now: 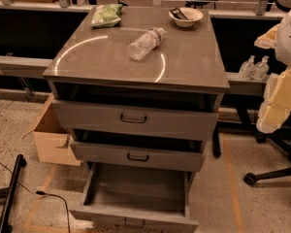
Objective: Close bottom drawer
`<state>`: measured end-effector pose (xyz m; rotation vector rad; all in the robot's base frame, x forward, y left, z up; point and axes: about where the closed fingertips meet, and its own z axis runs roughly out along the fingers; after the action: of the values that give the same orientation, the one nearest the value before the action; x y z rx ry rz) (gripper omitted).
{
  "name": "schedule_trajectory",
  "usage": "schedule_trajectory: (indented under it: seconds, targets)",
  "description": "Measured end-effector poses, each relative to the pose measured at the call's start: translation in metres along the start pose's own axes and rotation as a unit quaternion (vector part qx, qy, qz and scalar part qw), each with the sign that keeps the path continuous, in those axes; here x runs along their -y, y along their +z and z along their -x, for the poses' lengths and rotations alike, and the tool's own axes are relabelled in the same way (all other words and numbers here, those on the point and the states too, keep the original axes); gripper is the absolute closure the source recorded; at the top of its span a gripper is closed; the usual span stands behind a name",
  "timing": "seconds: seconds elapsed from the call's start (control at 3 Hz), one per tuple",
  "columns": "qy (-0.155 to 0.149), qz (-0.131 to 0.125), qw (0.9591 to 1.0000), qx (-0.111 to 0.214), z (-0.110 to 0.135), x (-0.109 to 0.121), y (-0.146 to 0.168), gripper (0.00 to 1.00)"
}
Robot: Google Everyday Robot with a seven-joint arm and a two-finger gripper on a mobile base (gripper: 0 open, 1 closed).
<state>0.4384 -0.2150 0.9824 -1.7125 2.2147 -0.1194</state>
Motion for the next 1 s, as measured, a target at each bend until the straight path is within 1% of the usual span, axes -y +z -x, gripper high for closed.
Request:
schedule_trajectory:
  seconds: [0.33,0.67,1.0]
  targets:
    - [0.000,0.000,1.0000,0.000,0.000,0.000,0.000,0.00]
    - [-0.003,-0.006,1.0000,0.003,0.001,0.000,-0.002,0.18]
    - [-0.002,0.015,0.9993,0.034,0.005,-0.015,0.036,0.41]
